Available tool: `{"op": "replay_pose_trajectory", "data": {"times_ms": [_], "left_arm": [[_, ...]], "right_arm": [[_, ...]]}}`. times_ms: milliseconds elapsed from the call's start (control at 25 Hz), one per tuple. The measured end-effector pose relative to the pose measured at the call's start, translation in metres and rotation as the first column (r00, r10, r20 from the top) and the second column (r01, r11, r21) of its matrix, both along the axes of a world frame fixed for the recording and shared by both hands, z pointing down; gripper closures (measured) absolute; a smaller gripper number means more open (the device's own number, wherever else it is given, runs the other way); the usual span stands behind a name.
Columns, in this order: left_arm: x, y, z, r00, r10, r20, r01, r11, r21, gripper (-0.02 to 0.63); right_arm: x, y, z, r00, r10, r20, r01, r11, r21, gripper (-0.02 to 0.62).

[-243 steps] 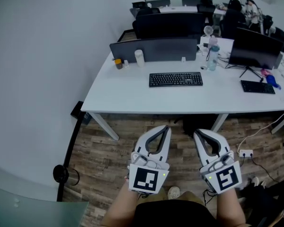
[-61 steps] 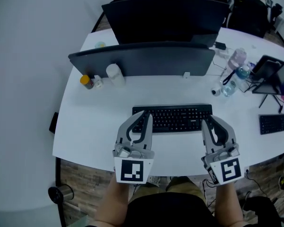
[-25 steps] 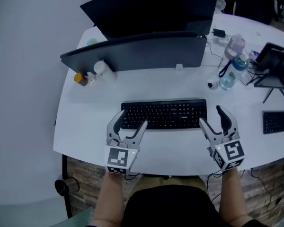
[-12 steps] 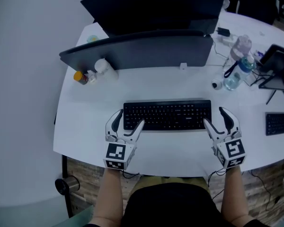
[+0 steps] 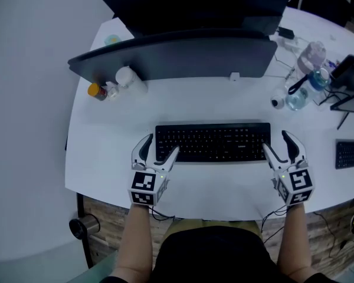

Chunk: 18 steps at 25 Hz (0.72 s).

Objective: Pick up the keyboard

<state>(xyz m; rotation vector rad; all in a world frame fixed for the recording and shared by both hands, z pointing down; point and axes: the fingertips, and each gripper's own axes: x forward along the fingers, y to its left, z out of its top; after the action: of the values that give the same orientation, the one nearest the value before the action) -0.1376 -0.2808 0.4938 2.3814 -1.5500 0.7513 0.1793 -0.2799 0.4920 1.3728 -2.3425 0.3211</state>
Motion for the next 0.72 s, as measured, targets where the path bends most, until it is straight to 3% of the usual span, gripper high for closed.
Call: {"op": "replay_pose_trajectory", "data": {"times_ms": [720], "left_arm": [[-0.028,-0.001,0.073,0.999,-0.019,-0.044,0.010,0.983,-0.182,0.250]], "right_arm": [[0.000,-0.006,0.059,0.999,0.032,0.000,-0.031,0.987,-0.156,0.319]]}}
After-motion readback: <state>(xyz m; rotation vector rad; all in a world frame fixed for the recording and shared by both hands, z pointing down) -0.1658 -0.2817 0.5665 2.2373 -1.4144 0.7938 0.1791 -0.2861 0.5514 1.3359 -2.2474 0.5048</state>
